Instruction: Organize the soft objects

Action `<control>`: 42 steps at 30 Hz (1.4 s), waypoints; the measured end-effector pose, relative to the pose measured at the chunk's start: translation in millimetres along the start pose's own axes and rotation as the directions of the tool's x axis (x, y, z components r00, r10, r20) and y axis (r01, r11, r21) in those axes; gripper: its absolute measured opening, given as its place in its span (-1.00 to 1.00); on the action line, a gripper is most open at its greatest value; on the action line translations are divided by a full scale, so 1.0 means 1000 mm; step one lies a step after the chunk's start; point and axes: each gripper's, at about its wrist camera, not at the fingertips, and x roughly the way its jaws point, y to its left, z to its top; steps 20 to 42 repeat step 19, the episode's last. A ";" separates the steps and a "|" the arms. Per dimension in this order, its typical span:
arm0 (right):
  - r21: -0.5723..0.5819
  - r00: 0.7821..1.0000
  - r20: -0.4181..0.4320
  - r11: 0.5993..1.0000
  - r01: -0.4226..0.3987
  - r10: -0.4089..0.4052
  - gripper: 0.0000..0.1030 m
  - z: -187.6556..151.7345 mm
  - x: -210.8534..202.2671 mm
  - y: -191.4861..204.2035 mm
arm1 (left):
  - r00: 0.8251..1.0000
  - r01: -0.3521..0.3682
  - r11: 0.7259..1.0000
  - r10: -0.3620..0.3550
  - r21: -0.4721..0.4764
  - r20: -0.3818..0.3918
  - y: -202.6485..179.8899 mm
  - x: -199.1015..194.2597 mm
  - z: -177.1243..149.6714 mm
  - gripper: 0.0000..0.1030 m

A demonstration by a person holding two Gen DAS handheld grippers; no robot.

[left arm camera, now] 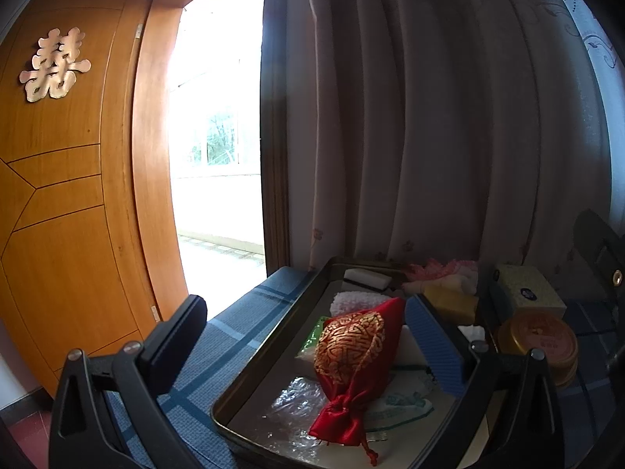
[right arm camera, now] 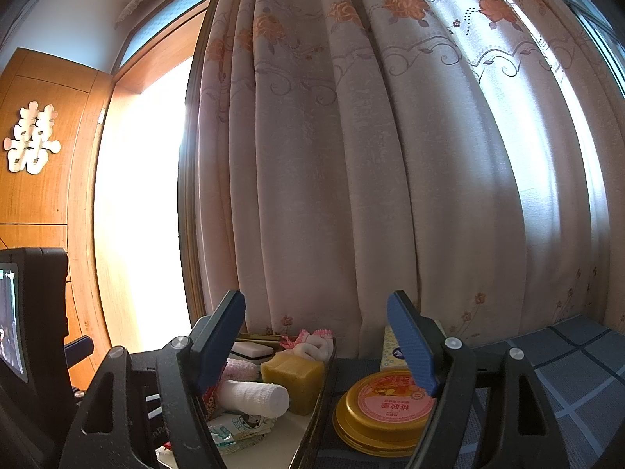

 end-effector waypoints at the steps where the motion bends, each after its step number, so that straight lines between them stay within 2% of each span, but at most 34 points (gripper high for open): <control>1: 0.000 1.000 0.000 1.000 0.000 0.000 0.50 0.000 0.000 0.000 | 1.000 -0.003 1.000 0.003 0.000 -0.002 0.000 0.000 0.000 0.99; 13: -0.001 1.000 -0.004 1.000 0.003 -0.003 0.50 0.000 0.001 0.000 | 1.000 -0.017 1.000 0.017 0.012 0.015 -0.002 -0.001 0.001 0.99; 42: -0.001 1.000 -0.005 1.000 0.004 -0.004 0.50 0.000 0.000 0.000 | 1.000 -0.015 1.000 0.015 0.003 0.002 0.000 0.001 0.001 0.99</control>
